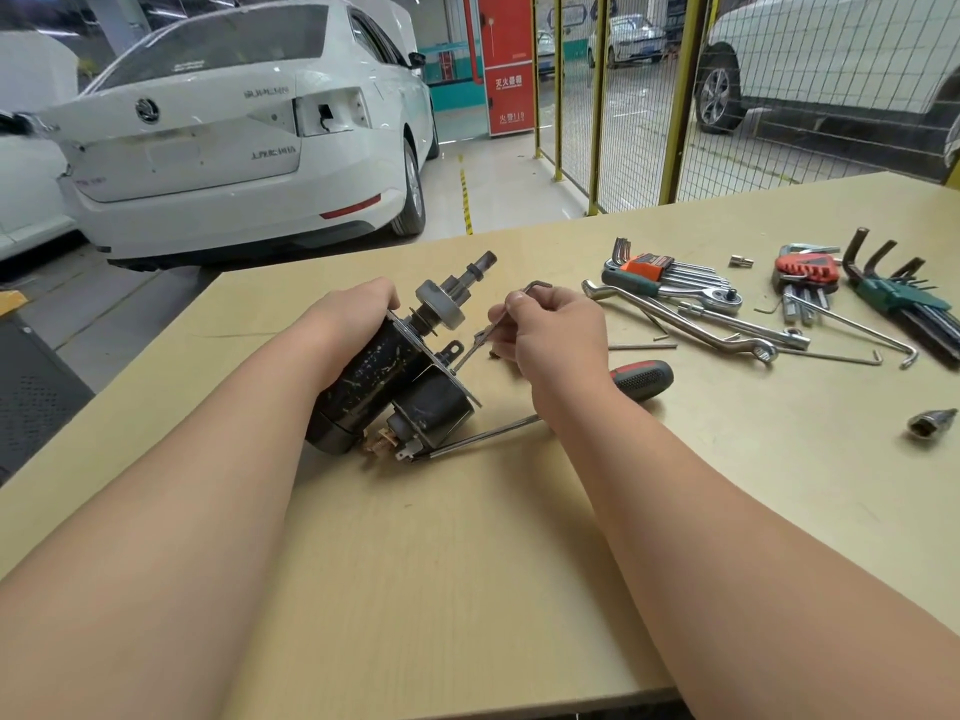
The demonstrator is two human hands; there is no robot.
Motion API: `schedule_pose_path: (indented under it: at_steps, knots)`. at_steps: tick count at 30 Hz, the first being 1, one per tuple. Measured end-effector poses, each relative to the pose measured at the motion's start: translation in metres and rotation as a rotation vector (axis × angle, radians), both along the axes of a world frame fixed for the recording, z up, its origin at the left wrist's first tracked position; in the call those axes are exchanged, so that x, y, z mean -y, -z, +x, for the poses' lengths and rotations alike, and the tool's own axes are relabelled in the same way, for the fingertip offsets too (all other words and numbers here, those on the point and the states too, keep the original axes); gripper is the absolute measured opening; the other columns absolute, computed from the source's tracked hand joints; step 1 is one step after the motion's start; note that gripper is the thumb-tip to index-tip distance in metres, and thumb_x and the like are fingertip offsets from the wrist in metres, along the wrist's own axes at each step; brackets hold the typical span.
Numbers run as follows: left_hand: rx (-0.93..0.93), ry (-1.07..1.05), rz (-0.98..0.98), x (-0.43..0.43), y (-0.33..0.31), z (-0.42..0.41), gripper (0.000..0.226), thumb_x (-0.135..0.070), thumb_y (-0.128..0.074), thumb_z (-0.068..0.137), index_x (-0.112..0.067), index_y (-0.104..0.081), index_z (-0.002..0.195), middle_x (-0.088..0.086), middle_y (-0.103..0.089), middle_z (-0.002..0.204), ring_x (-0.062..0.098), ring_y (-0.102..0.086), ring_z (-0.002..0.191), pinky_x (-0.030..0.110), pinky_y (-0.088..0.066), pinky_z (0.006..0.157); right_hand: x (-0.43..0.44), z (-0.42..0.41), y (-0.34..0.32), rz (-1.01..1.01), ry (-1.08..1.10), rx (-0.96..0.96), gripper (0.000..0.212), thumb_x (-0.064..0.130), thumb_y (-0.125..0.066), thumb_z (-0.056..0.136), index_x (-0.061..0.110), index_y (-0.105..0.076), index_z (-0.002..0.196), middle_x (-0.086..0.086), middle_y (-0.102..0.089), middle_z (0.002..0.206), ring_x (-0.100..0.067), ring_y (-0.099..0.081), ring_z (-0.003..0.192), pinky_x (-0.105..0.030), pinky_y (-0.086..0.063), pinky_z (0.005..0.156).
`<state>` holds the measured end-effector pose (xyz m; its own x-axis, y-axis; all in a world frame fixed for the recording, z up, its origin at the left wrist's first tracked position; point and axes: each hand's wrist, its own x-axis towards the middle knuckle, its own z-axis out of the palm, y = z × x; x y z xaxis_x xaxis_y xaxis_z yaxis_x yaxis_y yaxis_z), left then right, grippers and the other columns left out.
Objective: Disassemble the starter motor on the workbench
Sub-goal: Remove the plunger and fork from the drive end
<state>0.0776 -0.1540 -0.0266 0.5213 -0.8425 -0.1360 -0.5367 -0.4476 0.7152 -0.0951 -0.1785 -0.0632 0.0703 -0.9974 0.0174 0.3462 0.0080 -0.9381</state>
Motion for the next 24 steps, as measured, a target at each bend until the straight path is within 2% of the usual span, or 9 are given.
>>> schedule_pose_path:
  at_steps: [4,8,12,15,18,22,24]
  knots:
    - [0.053,0.052,0.041,0.010,0.001,0.000,0.027,-0.035,-0.039,0.092,-0.016,-0.057,0.100,0.009,-0.056,0.095,0.023,-0.051,0.083,0.033,-0.034,0.060,0.002,0.003,-0.001,0.163,-0.050,0.153,0.017,0.007,-0.048,0.096,0.010,-0.051,0.080,-0.005,-0.064,0.064,-0.014,-0.062,0.049,-0.022,-0.053,0.049]
    - [0.051,0.062,0.086,0.016,0.003,0.000,0.023,-0.030,-0.038,0.095,-0.014,-0.055,0.091,0.010,-0.056,0.088,0.022,-0.051,0.077,0.032,-0.033,0.058,0.004,0.004,0.001,0.196,-0.073,0.233,0.013,0.009,-0.051,0.094,0.012,-0.055,0.082,-0.001,-0.066,0.058,-0.017,-0.063,0.050,-0.024,-0.053,0.049]
    - [0.074,0.052,0.079,0.019,0.005,0.003,0.023,-0.027,-0.037,0.095,-0.016,-0.054,0.084,0.011,-0.056,0.086,0.022,-0.051,0.075,0.032,-0.036,0.058,0.006,0.009,0.004,0.124,-0.047,0.142,0.011,0.017,-0.058,0.093,0.011,-0.057,0.083,-0.001,-0.061,0.065,-0.016,-0.064,0.053,-0.029,-0.054,0.053]
    - [0.077,0.052,0.085,0.021,0.007,0.005,0.023,-0.029,-0.037,0.094,-0.017,-0.055,0.085,0.011,-0.057,0.088,0.023,-0.052,0.076,0.032,-0.037,0.059,0.009,0.008,0.001,0.174,-0.065,0.096,0.010,0.014,-0.056,0.094,0.007,-0.057,0.087,-0.004,-0.059,0.065,-0.018,-0.064,0.055,-0.027,-0.053,0.051]
    - [0.092,0.060,0.107,0.024,0.009,0.007,0.024,-0.032,-0.039,0.093,-0.018,-0.057,0.088,0.010,-0.058,0.089,0.023,-0.053,0.077,0.032,-0.036,0.059,0.014,0.006,-0.001,0.225,-0.068,0.003,0.020,0.012,-0.053,0.095,0.009,-0.055,0.075,-0.005,-0.058,0.062,-0.019,-0.060,0.051,-0.025,-0.051,0.051]
    - [0.153,0.006,0.190,0.022,0.013,0.013,0.035,-0.048,-0.042,0.087,-0.021,-0.060,0.099,0.008,-0.059,0.095,0.023,-0.055,0.080,0.031,-0.036,0.057,0.008,0.014,-0.002,0.387,-0.118,0.051,0.017,0.007,-0.048,0.095,0.007,-0.057,0.081,-0.006,-0.060,0.060,-0.014,-0.056,0.039,-0.019,-0.046,0.043]
    - [0.214,-0.027,0.135,0.020,0.014,0.016,0.041,-0.052,-0.044,0.085,-0.019,-0.063,0.100,0.006,-0.060,0.092,0.022,-0.054,0.076,0.031,-0.035,0.057,0.004,0.017,0.000,0.442,-0.152,0.091,0.018,0.005,-0.047,0.095,0.007,-0.058,0.080,-0.005,-0.059,0.059,-0.009,-0.051,0.033,-0.016,-0.041,0.038]
